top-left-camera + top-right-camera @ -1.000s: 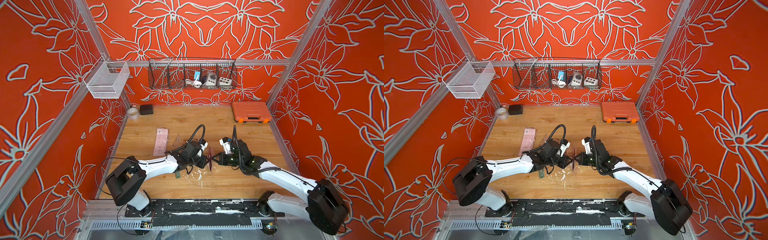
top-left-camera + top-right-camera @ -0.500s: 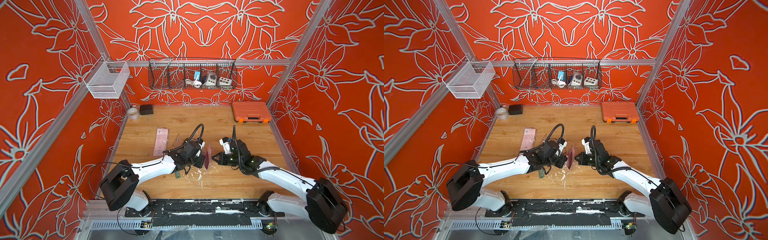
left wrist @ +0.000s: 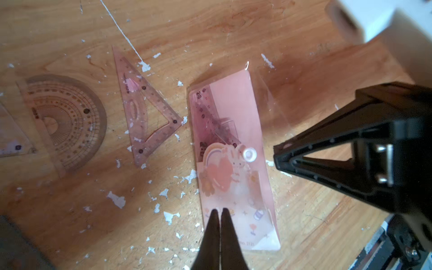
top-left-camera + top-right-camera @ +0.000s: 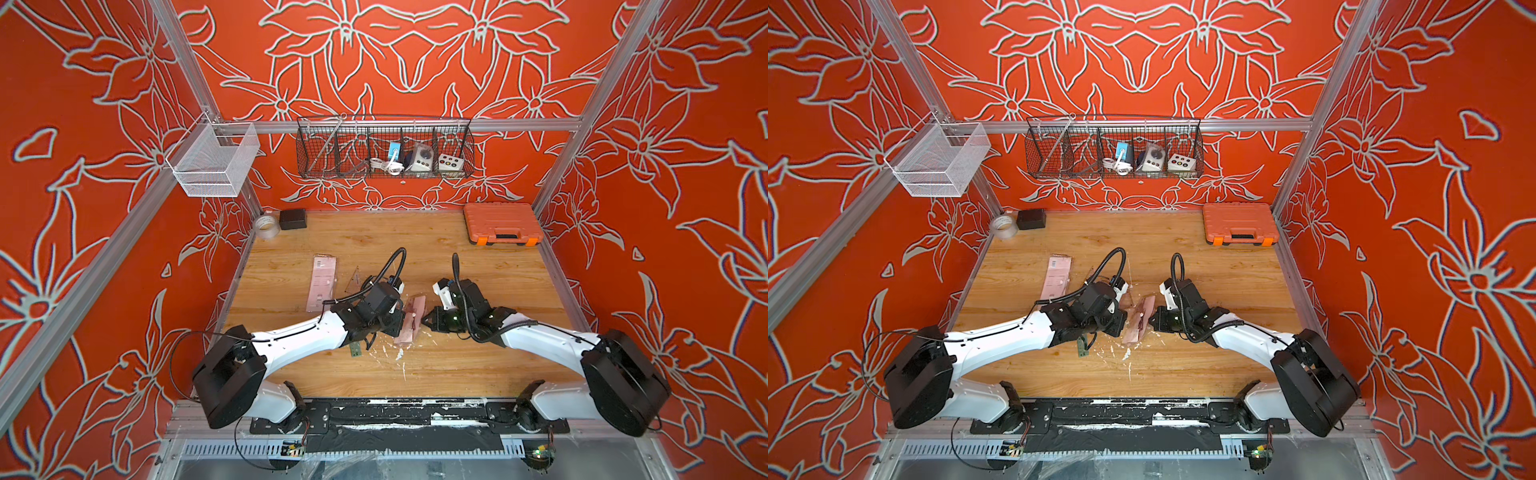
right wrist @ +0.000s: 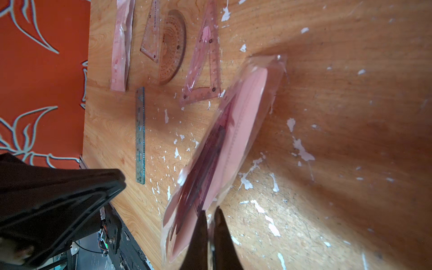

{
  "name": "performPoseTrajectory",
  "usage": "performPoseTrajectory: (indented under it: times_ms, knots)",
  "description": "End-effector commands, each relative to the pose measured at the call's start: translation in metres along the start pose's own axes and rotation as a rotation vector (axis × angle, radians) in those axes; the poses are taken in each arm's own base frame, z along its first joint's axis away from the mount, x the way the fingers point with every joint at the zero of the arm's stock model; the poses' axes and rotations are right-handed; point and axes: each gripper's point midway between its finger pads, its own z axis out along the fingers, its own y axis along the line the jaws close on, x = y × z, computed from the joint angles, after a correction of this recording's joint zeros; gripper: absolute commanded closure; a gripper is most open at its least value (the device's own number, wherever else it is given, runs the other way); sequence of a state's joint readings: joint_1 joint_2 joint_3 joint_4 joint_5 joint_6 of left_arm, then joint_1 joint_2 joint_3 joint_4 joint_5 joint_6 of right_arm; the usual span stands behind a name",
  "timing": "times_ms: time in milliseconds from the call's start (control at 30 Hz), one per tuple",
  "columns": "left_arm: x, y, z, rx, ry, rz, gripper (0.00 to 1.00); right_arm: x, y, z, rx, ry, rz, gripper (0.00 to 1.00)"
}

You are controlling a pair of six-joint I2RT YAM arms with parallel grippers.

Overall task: Open the ruler set and take out the ruler
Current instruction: Open the ruler set bag.

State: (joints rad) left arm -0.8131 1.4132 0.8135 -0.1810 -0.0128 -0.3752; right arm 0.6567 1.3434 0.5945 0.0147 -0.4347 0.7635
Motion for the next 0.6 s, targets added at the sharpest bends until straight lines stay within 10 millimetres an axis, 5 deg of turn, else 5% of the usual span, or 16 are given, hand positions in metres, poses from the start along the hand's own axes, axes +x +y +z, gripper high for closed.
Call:
performPoseTrajectory:
  times_ms: [0,133,300,567]
  knots:
    - [-0.003,-0.007,0.001,0.011,0.010,0.019,0.70,-0.011,0.006,-0.007,0.007,-0.038,-0.027,1.00]
    - [-0.011,-0.020,-0.003,0.065,0.002,0.025,0.49,-0.016,0.014,-0.015,-0.012,-0.064,-0.034,1.00]
    - [-0.013,-0.035,-0.001,0.115,0.016,0.026,0.42,-0.023,0.025,-0.025,-0.039,-0.089,-0.024,1.00]
    - [0.006,-0.036,0.027,0.061,0.109,0.059,0.46,-0.025,0.026,-0.030,-0.035,-0.107,-0.025,1.00]
